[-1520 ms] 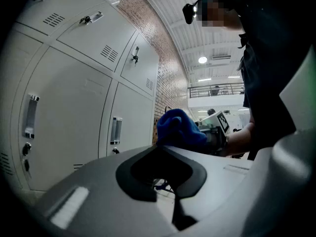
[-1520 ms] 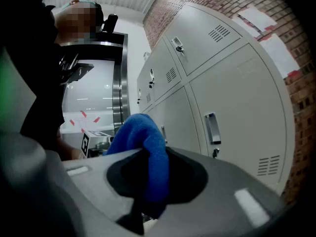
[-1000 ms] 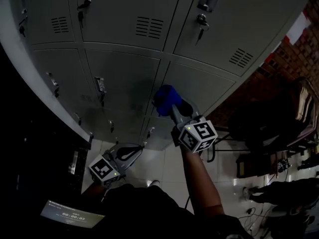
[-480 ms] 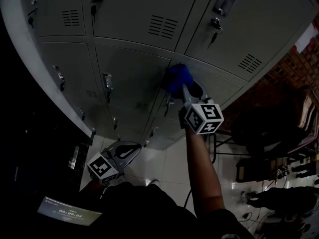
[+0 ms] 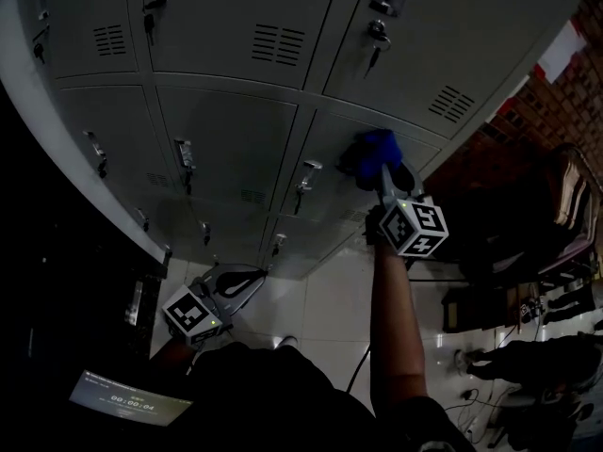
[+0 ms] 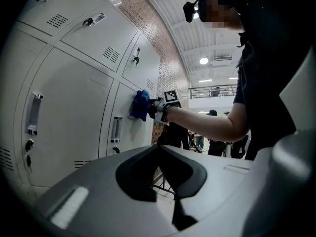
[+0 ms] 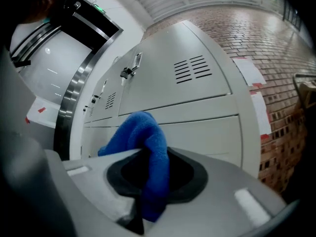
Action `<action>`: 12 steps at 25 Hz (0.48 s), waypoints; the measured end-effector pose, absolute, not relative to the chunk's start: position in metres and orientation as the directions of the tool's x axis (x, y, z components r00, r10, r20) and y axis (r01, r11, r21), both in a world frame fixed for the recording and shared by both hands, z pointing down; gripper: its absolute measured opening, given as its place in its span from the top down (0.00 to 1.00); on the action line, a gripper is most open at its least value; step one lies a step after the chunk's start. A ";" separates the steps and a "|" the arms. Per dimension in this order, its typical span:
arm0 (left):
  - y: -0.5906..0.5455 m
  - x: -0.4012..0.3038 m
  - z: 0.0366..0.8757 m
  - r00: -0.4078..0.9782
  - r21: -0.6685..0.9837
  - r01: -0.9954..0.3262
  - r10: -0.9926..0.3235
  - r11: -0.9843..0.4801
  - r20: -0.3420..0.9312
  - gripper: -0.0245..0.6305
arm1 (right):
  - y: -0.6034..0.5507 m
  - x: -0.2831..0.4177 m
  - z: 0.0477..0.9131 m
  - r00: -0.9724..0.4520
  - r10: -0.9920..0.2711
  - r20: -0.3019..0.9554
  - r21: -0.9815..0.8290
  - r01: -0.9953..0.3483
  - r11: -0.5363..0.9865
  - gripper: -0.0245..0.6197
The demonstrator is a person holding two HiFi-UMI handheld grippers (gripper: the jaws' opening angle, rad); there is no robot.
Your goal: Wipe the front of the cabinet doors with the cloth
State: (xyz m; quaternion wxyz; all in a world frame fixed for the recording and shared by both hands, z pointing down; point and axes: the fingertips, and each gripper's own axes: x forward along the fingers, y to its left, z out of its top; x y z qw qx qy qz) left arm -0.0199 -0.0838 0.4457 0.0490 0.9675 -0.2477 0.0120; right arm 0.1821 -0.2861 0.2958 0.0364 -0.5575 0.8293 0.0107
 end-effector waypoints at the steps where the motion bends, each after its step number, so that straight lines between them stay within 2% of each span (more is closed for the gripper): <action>1: -0.083 -0.017 0.446 0.882 0.091 -0.472 -0.470 -0.877 0.044 0.95 | -0.285 0.193 0.294 -0.359 -0.931 -0.074 -0.020 -0.932 0.361 0.85; 12: -0.075 0.003 0.440 0.907 0.095 -0.421 -0.421 -0.902 0.026 0.95 | -0.275 0.288 0.294 -0.192 -0.979 -0.074 -0.051 -0.979 0.196 0.85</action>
